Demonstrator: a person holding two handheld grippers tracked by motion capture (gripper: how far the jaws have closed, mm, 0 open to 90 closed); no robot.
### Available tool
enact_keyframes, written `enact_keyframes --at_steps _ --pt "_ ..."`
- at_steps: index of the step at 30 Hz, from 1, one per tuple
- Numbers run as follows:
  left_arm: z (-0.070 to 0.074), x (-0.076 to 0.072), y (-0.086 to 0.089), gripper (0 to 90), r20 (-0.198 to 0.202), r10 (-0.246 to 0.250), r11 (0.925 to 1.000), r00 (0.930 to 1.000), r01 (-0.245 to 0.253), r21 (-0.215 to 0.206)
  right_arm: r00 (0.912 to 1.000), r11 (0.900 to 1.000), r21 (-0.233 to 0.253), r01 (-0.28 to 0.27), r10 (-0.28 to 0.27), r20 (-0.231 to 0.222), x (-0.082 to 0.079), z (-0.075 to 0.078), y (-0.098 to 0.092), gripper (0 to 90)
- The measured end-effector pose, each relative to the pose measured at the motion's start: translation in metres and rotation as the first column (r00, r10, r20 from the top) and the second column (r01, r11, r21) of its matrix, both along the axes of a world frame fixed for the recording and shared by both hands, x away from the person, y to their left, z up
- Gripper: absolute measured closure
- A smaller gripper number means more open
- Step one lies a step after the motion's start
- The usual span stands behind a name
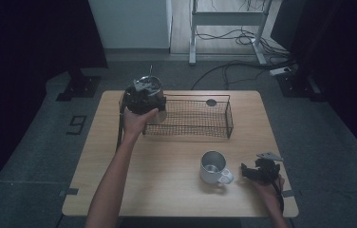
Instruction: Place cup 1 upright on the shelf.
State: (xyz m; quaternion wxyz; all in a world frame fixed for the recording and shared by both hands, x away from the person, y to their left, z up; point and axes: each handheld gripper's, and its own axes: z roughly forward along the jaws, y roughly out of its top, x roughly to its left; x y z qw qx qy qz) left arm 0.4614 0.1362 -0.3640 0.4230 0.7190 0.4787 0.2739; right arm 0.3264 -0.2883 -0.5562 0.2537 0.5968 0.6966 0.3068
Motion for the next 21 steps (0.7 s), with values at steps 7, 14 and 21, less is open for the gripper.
enact_keyframes --at_steps 7,14,21 --pt "-0.003 0.006 -0.006 4.0 -0.006 -0.006 1.0 1.0 0.006 -0.001 1.0 1.0 0.0 0.0 0.0 -0.001 0.0 0.0 0.0 7.2" --pt "-0.011 0.017 -0.01 4.0 -0.012 0.009 0.9999 0.9999 -0.009 -0.011 1.0 1.0 0.0 0.0 0.0 -0.001 0.0 0.0 0.0 7.2" --pt "-0.015 0.025 -0.013 4.0 -0.017 0.024 0.9997 0.9996 -0.024 -0.008 1.0 1.0 0.001 0.0 0.0 -0.001 0.0 0.0 0.0 7.3"
